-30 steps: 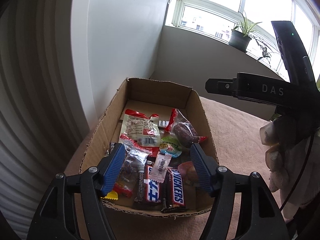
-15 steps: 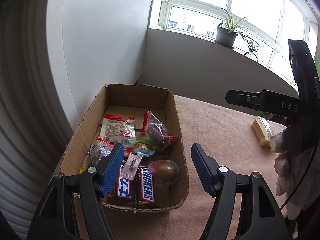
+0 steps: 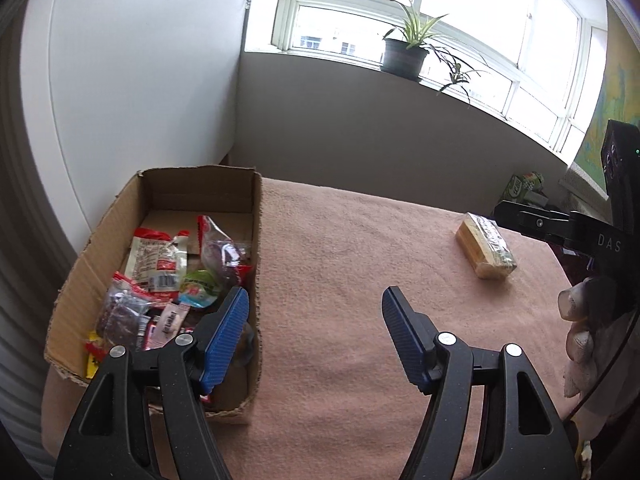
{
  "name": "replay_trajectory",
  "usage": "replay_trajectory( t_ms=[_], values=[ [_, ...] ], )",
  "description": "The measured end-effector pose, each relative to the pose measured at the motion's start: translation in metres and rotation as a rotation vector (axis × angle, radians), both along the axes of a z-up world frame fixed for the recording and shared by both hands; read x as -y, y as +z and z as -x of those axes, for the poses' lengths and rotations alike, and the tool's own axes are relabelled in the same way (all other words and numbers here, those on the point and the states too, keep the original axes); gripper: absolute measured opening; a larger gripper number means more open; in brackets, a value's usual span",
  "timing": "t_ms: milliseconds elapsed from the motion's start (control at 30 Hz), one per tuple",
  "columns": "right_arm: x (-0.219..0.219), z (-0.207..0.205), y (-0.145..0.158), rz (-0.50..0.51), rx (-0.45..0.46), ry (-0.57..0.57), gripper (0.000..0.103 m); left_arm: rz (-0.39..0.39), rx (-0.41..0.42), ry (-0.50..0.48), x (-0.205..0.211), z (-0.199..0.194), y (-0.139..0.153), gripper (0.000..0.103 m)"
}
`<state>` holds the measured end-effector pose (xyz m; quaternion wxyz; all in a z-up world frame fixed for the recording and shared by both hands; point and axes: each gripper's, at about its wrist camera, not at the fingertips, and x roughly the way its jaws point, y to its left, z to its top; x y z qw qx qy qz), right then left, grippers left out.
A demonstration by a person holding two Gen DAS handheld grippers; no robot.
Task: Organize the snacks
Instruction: 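Move the open left tool toward the clear-wrapped wafer pack on the table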
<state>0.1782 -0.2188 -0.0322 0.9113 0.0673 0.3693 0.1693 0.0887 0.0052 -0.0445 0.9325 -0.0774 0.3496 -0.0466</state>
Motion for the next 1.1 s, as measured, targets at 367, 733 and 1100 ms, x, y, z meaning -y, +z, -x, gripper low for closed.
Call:
replay_trajectory(
  t_ms=[367, 733, 1100],
  values=[
    [0.102, -0.01, -0.027, -0.077, -0.069, -0.151, 0.098, 0.042, -0.038, -0.156, 0.063, -0.021, -0.011, 0.069],
    [0.14, -0.046, -0.061, -0.197, -0.156, -0.138, 0.097, 0.118, -0.09, -0.277, 0.12, -0.059, -0.02, 0.069],
    [0.146, -0.082, -0.085, -0.293, -0.224, -0.085, 0.077, 0.254, -0.174, -0.371, 0.159, -0.116, -0.035, 0.069]
  ],
)
